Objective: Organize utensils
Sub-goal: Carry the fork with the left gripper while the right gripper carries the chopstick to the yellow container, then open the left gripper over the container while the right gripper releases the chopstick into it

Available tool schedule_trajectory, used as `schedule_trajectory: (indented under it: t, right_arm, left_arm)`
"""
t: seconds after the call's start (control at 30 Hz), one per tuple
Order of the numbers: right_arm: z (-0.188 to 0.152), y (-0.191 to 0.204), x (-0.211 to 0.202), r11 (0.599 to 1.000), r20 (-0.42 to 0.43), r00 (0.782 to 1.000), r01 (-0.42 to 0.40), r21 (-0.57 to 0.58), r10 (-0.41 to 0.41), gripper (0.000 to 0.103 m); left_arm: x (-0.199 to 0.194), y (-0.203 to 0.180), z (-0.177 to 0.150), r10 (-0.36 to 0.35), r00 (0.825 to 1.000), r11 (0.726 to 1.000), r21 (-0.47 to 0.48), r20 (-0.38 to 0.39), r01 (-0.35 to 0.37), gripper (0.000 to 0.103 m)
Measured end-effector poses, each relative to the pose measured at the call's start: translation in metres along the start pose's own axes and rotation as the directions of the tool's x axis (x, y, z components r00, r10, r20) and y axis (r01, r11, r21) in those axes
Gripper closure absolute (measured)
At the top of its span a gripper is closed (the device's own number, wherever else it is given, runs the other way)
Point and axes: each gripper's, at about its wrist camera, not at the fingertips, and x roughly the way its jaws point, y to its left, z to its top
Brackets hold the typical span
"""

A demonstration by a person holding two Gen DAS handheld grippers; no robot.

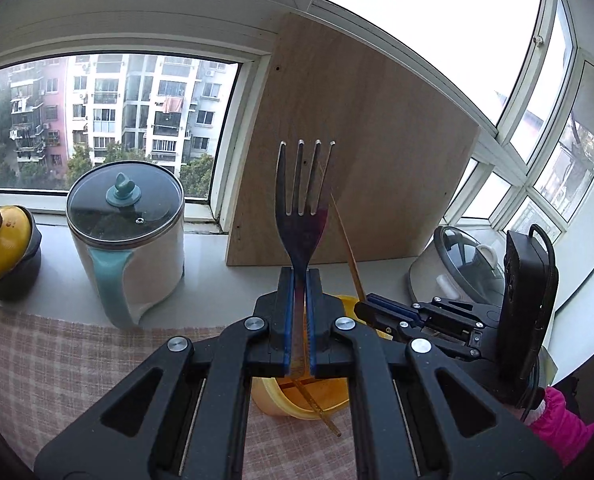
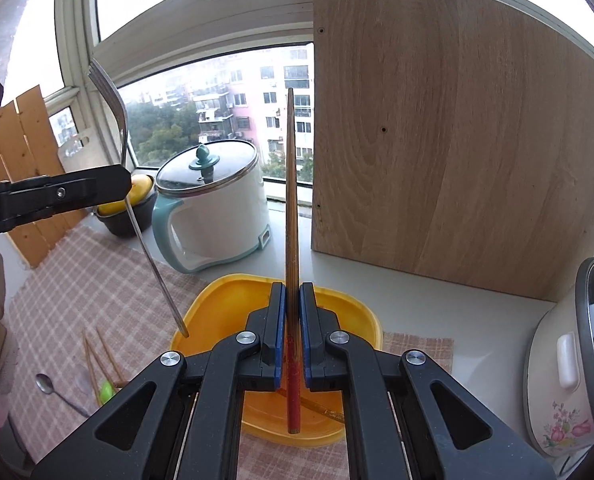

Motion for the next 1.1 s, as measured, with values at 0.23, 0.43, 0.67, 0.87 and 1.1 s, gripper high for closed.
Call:
schedule_trajectory:
  t: [0.23,0.43,0.67,0.87,1.1]
  right_arm:
    - [0.001,-0.007,0.017,1.0,-0.011,1.0,0.012,0.02,-0.012,0.098]
    - [-0.004,-0.012,0.021,0.999,-0.031,0.999,0.015,0.038,-0.014,0.098]
    - [-0.008,-0.013,0.015,0.999,-0.042,0.999,0.02,0.044,-0.019,0.098]
    - [-0.011,-0.013,0.012,0.998,-0.05,0.999,0.023,0.054,-0.021,0.098]
    - [-0.016,-0.012,0.002,0.998,-0.049,0.999,0.026,0.063,-0.023,0.088]
  left_arm:
    - [0.018,-0.003,-0.008,0.024,0.999,1.0,0.014,-0.035,-0.024,0.1]
    - [0.025,-0.003,-0.017,0.031,0.998,0.999,0.022,-0.063,-0.03,0.1]
    - [0.025,-0.005,-0.023,0.031,0.996,0.999,0.034,-0.081,-0.028,0.1]
    - [0.018,-0.005,-0.022,0.03,0.997,0.999,0.034,-0.071,-0.028,0.1]
    - [0.004,-0.01,-0.021,0.028,0.998,0.999,0.045,-0.054,-0.026,0.1]
